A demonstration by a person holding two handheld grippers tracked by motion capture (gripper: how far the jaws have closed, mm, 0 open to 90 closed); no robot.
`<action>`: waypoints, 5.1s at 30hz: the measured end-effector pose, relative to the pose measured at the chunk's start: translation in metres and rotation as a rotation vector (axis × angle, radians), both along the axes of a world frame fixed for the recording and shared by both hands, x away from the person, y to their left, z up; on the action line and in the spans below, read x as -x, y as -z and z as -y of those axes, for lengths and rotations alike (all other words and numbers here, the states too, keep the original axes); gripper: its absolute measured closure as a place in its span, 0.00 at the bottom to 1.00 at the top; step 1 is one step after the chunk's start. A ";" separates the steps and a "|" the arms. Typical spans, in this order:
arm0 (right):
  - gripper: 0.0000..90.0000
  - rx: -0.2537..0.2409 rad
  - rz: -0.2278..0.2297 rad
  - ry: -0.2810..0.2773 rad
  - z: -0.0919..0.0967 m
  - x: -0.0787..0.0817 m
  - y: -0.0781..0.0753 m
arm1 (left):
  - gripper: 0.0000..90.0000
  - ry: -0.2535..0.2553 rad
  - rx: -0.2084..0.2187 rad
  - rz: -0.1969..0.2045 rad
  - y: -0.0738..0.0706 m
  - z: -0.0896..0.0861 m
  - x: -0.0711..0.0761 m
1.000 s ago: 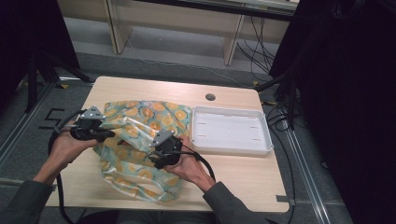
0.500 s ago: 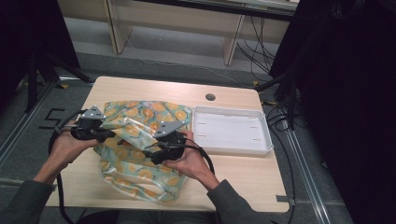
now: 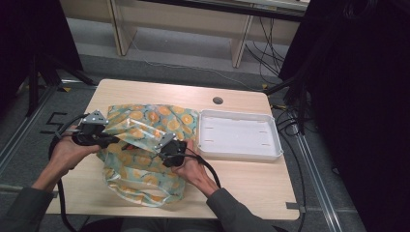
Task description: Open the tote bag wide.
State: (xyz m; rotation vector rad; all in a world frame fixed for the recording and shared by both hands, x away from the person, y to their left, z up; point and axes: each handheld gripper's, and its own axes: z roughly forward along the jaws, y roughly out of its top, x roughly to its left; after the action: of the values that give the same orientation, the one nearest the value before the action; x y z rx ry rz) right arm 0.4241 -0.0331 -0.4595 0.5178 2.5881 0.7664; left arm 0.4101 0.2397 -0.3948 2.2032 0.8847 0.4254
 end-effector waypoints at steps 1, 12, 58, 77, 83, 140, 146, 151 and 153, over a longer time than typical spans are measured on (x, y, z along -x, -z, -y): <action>0.90 0.003 -0.002 -0.006 0.006 -0.001 -0.001 | 0.99 -0.003 -0.001 -0.001 0.001 0.000 0.001; 1.00 -0.218 -0.133 -0.129 0.052 0.021 -0.056 | 0.99 0.127 0.000 -0.083 -0.006 0.002 0.039; 0.57 -0.237 -0.153 0.230 0.069 0.009 -0.059 | 0.99 -0.090 0.035 -0.200 0.056 -0.009 -0.051; 1.00 -0.178 -0.264 0.281 0.113 -0.011 -0.003 | 0.99 -0.115 0.073 -0.206 0.062 -0.022 -0.050; 0.96 -0.012 -0.260 0.234 0.100 -0.008 0.017 | 0.99 -0.114 0.069 -0.201 0.063 -0.020 -0.051; 1.00 -0.137 -0.043 0.131 0.022 -0.067 0.006 | 0.99 0.090 -0.120 -0.236 0.042 -0.006 0.031; 1.00 -0.126 -0.044 0.135 0.025 -0.071 0.012 | 1.00 0.005 -0.173 -0.279 0.082 -0.027 0.015; 1.00 -0.110 -0.061 0.134 0.024 -0.070 0.013 | 0.99 0.029 -0.155 -0.239 0.070 -0.016 0.024; 1.00 -0.122 -0.062 0.136 0.025 -0.069 0.011 | 0.99 0.042 -0.151 -0.218 0.060 -0.012 0.027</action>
State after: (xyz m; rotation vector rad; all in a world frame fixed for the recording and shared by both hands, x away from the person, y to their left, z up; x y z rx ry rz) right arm 0.4933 -0.0581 -0.4708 0.7577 2.5409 0.8783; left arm 0.3828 0.2516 -0.4547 2.4371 0.9450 0.2421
